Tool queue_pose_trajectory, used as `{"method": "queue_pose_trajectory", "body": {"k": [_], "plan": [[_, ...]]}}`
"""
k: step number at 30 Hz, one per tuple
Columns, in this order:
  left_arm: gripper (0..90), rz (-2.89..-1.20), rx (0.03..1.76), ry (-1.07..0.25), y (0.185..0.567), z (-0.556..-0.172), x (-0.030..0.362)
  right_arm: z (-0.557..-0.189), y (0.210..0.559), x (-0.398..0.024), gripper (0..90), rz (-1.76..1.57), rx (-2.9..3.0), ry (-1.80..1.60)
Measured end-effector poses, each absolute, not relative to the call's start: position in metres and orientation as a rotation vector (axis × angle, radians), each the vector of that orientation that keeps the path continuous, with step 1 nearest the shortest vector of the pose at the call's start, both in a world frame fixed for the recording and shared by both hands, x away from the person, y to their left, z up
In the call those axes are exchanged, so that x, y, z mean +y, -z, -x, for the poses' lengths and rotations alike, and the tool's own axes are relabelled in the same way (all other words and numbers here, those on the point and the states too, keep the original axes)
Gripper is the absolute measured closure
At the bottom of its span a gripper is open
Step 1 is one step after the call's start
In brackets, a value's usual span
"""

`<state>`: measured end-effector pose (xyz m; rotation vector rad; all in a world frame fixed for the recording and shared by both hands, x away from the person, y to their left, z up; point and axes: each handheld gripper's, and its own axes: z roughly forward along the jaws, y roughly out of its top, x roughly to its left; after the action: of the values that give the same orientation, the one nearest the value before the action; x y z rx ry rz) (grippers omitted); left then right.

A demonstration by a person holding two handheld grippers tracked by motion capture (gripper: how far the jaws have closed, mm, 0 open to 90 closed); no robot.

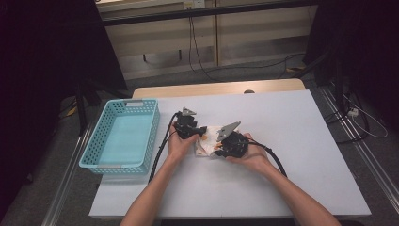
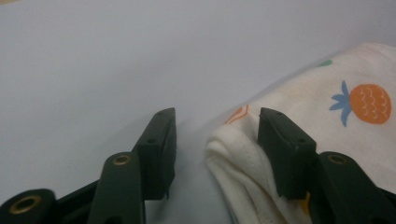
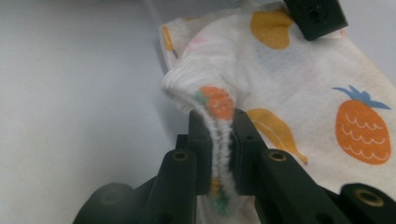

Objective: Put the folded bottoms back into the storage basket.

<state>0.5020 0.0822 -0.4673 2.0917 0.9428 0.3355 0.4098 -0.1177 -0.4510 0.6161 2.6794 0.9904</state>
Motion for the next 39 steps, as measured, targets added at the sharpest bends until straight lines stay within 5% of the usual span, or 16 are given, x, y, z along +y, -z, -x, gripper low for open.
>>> {"method": "queue_pose_trajectory", "body": {"k": [14,39], "plan": [[76.9,-2.061,0.938,-0.214,0.468,-0.502,0.082,-0.411,0.452,-0.116,81.4,-0.614,2.683,-1.000],[80.2,-2.005,0.921,-0.286,0.450,-0.496,0.086,-0.411,0.447,-0.115,81.5,-0.632,2.638,-1.076]]}}
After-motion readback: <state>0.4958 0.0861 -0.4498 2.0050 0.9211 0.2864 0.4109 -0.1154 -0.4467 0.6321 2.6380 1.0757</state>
